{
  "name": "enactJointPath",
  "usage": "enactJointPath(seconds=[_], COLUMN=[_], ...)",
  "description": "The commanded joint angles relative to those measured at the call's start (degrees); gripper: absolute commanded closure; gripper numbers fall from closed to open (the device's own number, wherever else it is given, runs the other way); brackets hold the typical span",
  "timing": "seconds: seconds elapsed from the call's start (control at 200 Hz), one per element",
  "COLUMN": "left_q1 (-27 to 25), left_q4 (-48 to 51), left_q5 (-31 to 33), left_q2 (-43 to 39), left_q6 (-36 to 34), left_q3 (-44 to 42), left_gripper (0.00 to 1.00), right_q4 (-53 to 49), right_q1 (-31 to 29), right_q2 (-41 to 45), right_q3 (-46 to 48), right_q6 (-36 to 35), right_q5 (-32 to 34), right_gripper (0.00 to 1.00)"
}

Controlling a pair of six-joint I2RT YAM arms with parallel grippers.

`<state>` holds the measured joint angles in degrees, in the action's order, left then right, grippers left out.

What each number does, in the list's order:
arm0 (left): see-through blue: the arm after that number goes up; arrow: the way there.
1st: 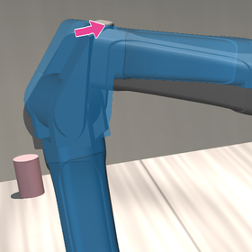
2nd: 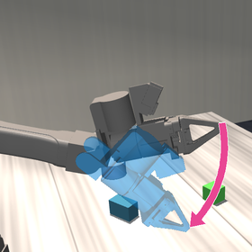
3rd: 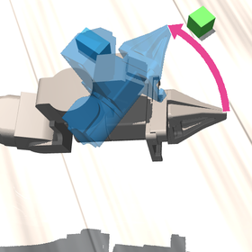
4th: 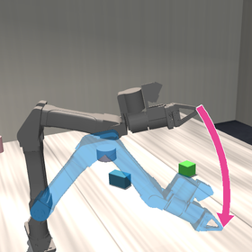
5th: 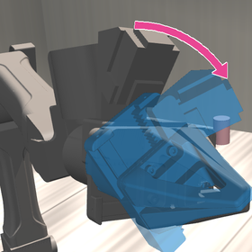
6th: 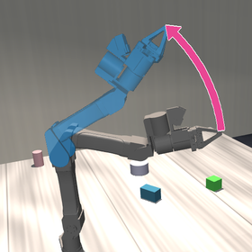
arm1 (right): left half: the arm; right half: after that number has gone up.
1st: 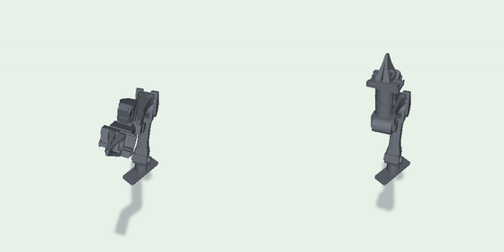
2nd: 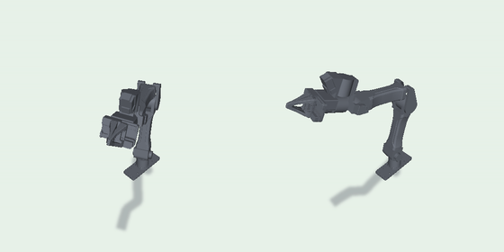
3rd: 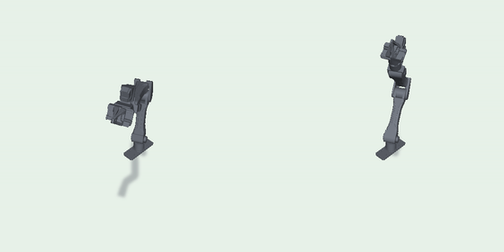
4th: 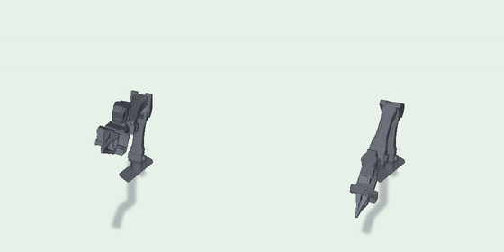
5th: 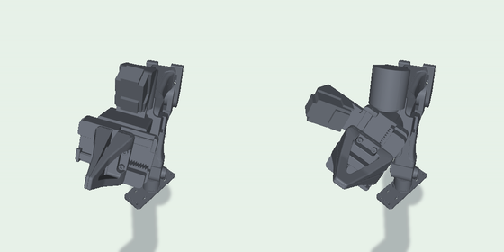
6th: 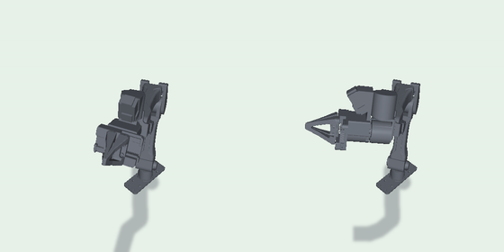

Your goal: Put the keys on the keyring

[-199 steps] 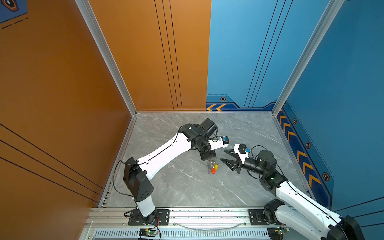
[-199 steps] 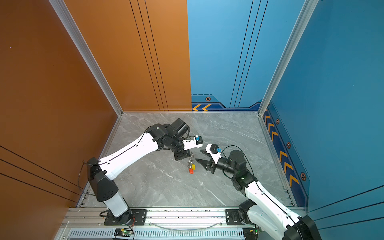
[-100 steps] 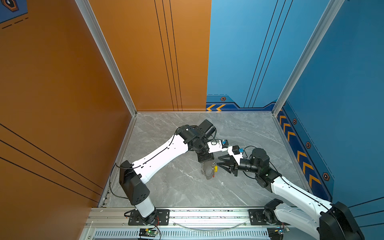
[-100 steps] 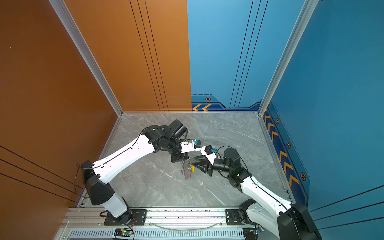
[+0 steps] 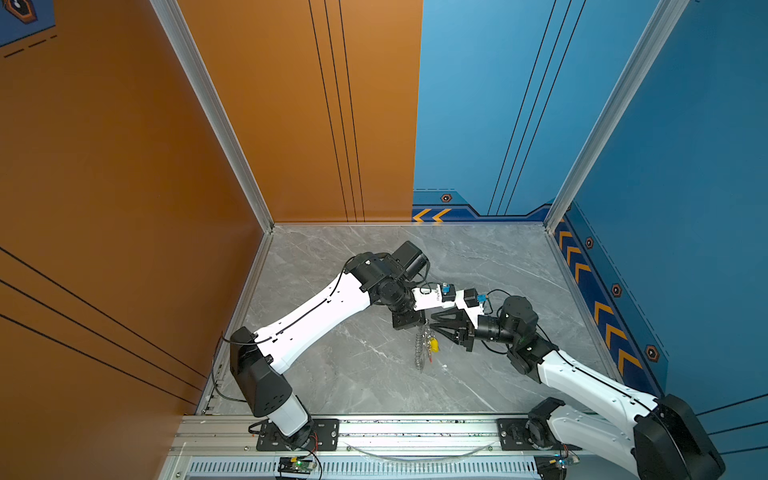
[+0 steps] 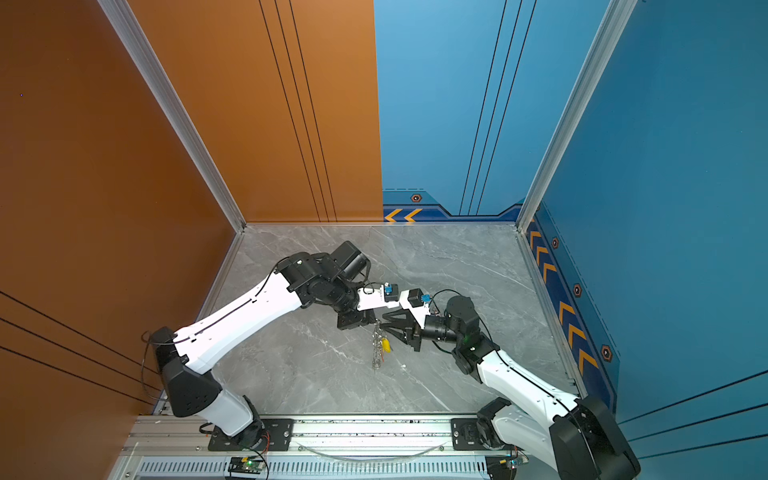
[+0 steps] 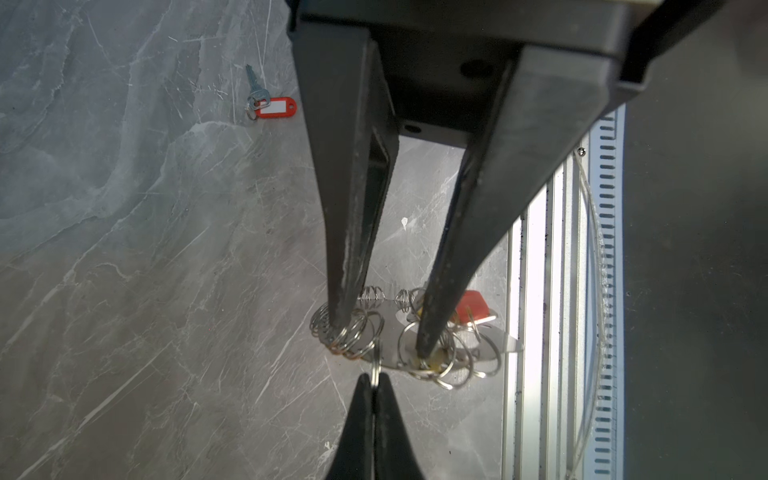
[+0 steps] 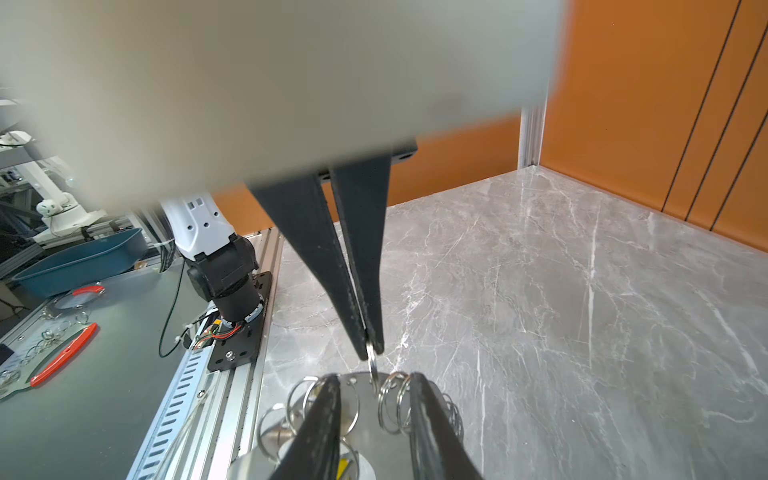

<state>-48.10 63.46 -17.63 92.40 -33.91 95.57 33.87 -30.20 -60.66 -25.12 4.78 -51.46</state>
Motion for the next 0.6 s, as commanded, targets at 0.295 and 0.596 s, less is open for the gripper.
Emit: enactJointPath(seconds=[0.295,0.596], left_q1=[-1.3,-1.4], left_q4=[-3.1,-4.6], left_q5=[-2.6,-3.2], left_q2=[-5.1,-6.3], left_q6=[-2.2,-2.1], left_q3=[-3.2,-4.3], left_gripper=[1.00,1.00], right_q4=[-2.3,-2.4], right_q1=[-1.9,-2.8], right_q2=[-1.7,-2.1], right_q3=[-3.3,-3.7], right_q6=[-1.2,-1.2], right_q5=[-3.7,-3.6], right_gripper=[0.76,0.79])
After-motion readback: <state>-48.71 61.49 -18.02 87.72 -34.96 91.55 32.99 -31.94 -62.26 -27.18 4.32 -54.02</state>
